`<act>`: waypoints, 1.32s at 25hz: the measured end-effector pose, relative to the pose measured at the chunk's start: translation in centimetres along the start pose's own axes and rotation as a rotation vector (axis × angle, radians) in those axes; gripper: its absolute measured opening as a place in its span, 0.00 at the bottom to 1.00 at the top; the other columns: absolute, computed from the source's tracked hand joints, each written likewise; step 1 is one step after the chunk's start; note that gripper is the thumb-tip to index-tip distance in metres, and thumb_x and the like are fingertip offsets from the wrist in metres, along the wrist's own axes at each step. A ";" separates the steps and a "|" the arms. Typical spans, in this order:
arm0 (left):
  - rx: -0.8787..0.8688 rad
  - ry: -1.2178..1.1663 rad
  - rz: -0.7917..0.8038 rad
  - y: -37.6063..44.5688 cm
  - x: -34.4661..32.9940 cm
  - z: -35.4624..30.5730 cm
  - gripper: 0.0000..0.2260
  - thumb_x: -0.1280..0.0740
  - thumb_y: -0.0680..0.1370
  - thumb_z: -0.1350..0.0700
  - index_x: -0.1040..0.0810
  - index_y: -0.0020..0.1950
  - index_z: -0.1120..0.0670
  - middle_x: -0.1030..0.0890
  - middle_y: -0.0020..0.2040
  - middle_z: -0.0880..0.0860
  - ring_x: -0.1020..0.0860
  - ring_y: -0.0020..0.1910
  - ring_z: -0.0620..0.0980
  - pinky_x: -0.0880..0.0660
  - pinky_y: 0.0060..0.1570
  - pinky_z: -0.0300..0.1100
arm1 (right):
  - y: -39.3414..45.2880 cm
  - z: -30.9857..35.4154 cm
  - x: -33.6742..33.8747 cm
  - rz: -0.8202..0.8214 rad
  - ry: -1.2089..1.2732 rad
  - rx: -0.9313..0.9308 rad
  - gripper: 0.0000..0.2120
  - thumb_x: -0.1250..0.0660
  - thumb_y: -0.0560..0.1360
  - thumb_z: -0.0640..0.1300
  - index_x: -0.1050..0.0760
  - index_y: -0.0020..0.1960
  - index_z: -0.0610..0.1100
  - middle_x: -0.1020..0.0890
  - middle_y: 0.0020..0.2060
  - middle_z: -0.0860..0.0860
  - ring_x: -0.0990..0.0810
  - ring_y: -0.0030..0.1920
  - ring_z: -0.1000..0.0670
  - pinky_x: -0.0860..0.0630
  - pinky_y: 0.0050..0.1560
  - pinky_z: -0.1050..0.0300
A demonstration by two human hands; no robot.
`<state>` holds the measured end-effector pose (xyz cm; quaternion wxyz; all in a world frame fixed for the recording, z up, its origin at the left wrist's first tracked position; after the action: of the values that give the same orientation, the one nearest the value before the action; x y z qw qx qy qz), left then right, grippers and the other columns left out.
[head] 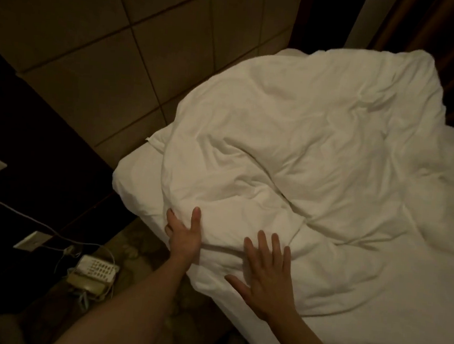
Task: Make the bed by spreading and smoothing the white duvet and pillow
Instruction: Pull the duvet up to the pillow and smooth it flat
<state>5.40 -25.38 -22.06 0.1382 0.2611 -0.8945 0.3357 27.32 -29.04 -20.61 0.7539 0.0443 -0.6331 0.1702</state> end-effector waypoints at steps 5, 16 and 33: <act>-0.172 0.138 0.133 -1.0 0.2 2.6 0.53 0.31 0.67 0.26 0.55 0.81 0.44 0.51 0.80 0.51 0.43 0.78 0.59 0.40 0.75 0.58 | -4.7 -0.4 -4.0 0.042 -0.020 -0.077 0.44 0.50 0.76 0.76 0.42 0.81 0.48 0.43 0.80 0.40 0.46 0.80 0.35 0.47 0.75 0.33; -1.121 0.635 0.282 -6.8 -4.6 3.8 0.41 0.35 0.67 0.27 0.36 0.74 0.48 0.34 0.71 0.50 0.38 0.72 0.53 0.45 0.73 0.51 | -9.0 -5.9 -5.9 -0.159 -0.137 -0.175 0.41 0.52 0.78 0.73 0.37 0.79 0.44 0.37 0.78 0.41 0.41 0.79 0.38 0.46 0.77 0.35; -1.120 0.979 0.301 -9.1 -5.8 3.6 0.40 0.64 0.77 0.31 0.20 0.36 0.51 0.16 0.37 0.54 0.18 0.41 0.56 0.24 0.47 0.47 | -7.8 -2.6 0.1 -0.229 -0.070 -0.283 0.55 0.81 0.60 0.80 0.33 0.57 0.47 0.15 0.41 0.47 0.15 0.44 0.42 0.26 0.42 0.50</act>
<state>15.00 -31.39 -22.36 0.5841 -0.1517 -0.7938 -0.0760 32.21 -35.66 -19.89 0.7447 0.0153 -0.6672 -0.0093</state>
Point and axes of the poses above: each hand's wrist, its own y-axis towards the middle knuckle, its own x-axis out of the back of the hand, z = x × y, the point moved 8 cm from there along y, towards the middle knuckle
